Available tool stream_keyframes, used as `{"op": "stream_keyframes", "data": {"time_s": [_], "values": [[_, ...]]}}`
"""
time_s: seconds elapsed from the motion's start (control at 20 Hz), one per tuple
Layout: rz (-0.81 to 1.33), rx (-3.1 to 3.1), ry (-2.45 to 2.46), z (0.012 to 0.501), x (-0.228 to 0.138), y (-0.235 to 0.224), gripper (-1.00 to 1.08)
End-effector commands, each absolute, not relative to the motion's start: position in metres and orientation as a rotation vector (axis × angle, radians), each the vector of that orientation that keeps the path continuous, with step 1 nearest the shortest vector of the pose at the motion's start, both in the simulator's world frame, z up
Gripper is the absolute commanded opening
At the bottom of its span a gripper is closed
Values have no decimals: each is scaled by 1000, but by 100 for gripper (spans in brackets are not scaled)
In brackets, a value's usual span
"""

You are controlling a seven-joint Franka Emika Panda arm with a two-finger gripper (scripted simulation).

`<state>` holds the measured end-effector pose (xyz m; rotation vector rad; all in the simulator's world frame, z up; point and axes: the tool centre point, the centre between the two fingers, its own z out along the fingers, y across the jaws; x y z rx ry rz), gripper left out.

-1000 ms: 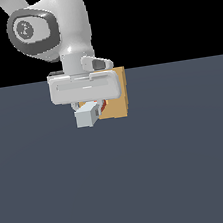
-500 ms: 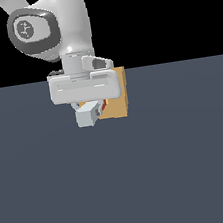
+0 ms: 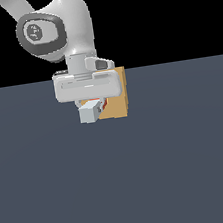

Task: Insert the peg into the horizontal hole in a box.

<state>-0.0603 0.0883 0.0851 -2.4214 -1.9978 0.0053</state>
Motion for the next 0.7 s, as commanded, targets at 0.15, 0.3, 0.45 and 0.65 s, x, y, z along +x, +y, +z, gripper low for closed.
{"op": "stream_keyframes", "data": {"time_s": [0.15, 0.3, 0.45, 0.65], "values": [[-2, -2421, -2001, 87, -52, 131, -100], [-3, -2422, -2001, 88, -48, 149, -100], [-4, -2422, -2002, 88, -45, 161, -100], [-4, -2422, -2002, 88, -44, 167, -100]]}}
